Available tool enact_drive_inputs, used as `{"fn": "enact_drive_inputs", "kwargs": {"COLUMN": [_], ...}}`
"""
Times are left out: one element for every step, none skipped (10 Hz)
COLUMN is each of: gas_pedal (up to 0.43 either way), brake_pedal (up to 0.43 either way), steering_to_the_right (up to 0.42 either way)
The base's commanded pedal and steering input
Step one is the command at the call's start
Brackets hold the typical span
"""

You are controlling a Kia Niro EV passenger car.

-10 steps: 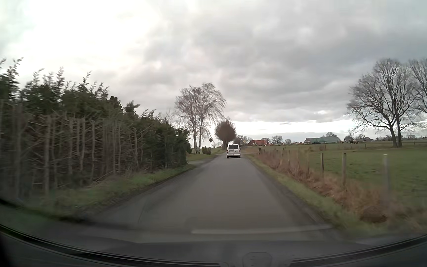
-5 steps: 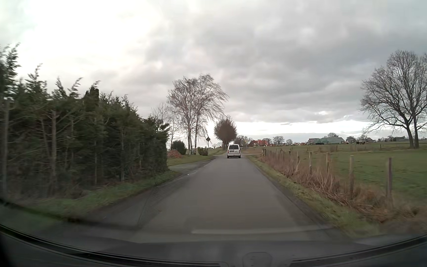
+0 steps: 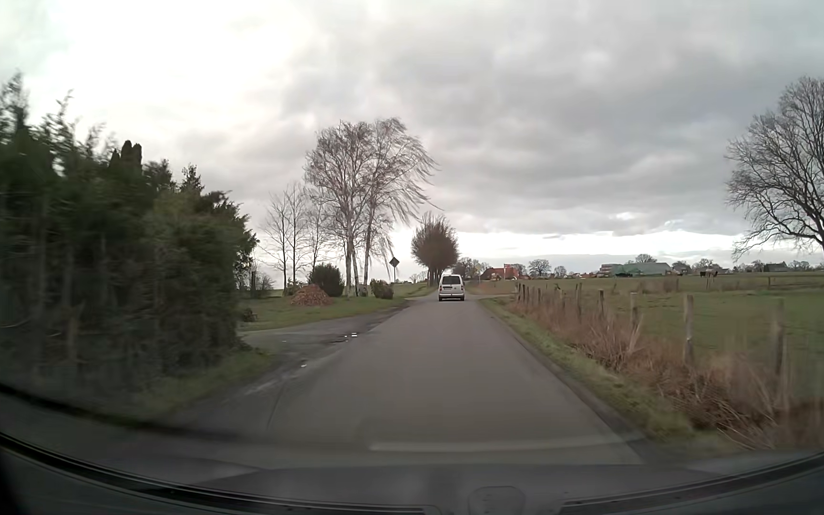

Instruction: Follow the waypoints while adhering to traffic rules and regulations

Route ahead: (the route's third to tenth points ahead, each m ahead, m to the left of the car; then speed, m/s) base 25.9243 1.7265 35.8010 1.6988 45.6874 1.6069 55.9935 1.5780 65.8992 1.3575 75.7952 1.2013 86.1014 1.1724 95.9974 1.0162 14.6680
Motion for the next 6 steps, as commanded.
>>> {"fn": "enact_drive_inputs", "kwargs": {"gas_pedal": [0.157,0.157,0.169,0.169,0.169,0.177], "brake_pedal": [0.000,0.000,0.000,0.000,0.000,0.000], "steering_to_the_right": [0.001,0.002,0.003,0.002,0.002,0.003]}}
